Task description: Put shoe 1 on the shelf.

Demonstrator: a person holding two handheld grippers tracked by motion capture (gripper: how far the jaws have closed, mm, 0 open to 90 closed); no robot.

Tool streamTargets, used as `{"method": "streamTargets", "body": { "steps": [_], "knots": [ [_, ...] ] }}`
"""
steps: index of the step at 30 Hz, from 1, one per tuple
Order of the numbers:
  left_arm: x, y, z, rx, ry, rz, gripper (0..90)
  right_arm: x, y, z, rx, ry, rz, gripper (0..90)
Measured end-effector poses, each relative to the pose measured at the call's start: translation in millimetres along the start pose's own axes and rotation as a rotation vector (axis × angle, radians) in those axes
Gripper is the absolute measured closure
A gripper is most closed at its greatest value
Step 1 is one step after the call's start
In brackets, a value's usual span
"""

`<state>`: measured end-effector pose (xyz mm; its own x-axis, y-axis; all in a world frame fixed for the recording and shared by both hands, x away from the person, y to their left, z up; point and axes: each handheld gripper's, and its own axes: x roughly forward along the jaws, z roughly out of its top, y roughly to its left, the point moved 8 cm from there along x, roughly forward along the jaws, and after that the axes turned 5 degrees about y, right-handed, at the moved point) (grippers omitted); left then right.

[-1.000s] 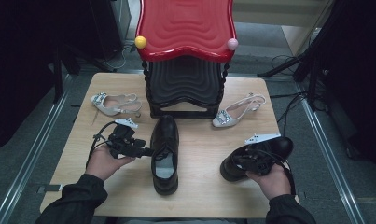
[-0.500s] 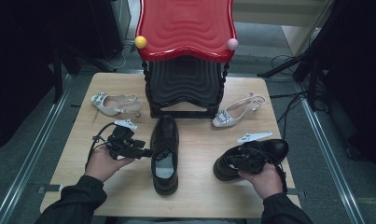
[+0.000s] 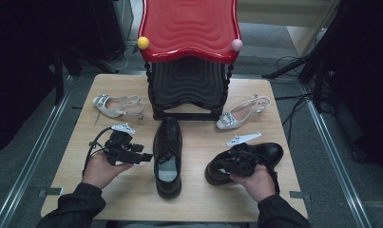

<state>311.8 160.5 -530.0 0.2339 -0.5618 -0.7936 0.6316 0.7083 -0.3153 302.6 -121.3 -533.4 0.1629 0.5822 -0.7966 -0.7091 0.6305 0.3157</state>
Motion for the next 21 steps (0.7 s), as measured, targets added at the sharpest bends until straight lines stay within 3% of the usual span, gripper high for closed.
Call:
{"method": "streamTargets", "body": {
  "steps": [11,21],
  "knots": [
    [-5.6,5.1,-7.4,-0.019,-0.003,0.016,40.4,20.1,30.4,9.9,-0.071,0.019,0.059,90.0],
    [-7.2,6.4,-10.9,-0.025,-0.003,0.023,40.3,34.1,54.8,13.7,-0.105,0.042,0.116,90.0]
  ]
}}
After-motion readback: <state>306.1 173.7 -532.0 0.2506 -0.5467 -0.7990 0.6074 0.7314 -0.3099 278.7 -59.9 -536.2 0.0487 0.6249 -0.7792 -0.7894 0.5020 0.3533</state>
